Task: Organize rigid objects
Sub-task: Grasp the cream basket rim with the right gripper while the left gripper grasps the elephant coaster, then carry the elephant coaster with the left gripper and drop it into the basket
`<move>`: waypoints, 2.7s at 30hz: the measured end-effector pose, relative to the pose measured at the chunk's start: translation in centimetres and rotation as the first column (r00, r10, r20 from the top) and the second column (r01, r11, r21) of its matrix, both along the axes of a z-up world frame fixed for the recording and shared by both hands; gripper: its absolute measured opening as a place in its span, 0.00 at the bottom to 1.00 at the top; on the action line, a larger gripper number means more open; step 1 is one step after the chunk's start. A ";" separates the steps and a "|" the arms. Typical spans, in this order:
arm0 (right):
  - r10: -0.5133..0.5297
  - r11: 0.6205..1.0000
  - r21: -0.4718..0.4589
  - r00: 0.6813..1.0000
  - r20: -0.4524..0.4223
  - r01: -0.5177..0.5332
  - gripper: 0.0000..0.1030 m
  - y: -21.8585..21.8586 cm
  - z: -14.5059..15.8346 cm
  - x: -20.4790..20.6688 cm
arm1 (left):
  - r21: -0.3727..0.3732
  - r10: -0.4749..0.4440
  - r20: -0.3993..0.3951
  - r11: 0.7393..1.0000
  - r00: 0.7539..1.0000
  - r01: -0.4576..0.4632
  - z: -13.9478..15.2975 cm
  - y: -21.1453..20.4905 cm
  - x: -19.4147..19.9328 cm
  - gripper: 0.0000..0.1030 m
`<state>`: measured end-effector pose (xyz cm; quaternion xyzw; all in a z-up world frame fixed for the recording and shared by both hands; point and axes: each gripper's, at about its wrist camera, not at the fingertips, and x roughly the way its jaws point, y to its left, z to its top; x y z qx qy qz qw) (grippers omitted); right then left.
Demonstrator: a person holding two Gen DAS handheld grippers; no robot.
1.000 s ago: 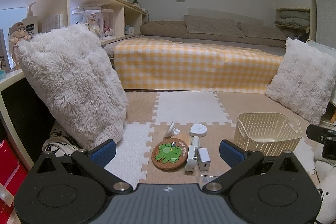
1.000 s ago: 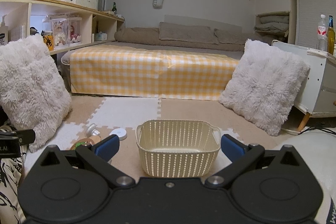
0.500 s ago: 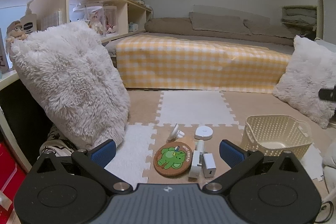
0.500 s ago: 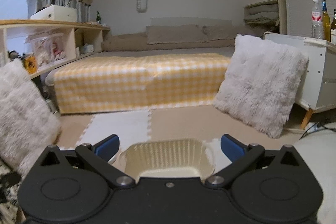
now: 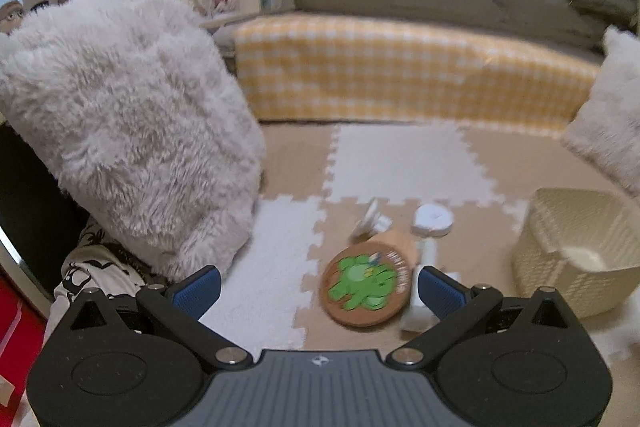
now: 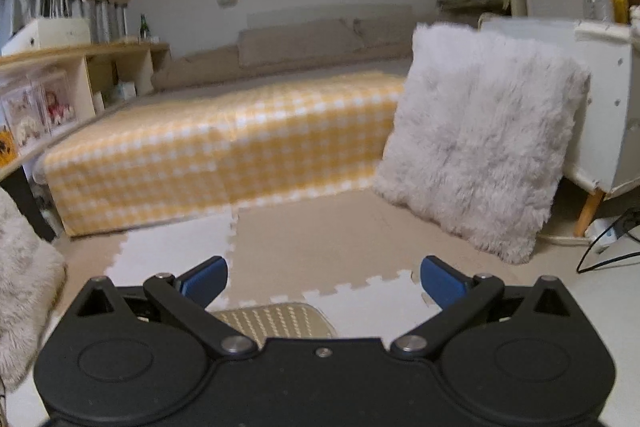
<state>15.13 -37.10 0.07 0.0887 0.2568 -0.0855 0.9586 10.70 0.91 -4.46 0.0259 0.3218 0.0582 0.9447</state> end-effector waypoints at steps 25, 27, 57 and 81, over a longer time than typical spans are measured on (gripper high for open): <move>0.085 0.989 0.141 0.942 -0.323 -0.041 0.16 -1.6 -6.1 5.2 | -0.182 -0.112 -0.388 0.982 0.915 0.043 -9.8 1.8 11.7 1.00; 0.085 0.990 0.136 0.940 -0.330 -0.041 0.15 -1.5 -6.2 5.3 | -0.213 -0.145 -0.392 0.975 0.908 0.063 -10.2 1.6 12.0 1.00; 0.075 0.993 0.112 0.937 -0.340 -0.038 0.12 -1.4 -6.4 5.4 | -0.230 -0.179 -0.141 0.963 0.974 0.143 -9.2 1.4 11.8 1.00; 0.069 0.994 0.101 0.937 -0.342 -0.037 0.07 -1.3 -6.5 5.4 | -0.241 -0.157 -0.180 0.964 0.971 0.111 -8.9 2.2 11.2 0.96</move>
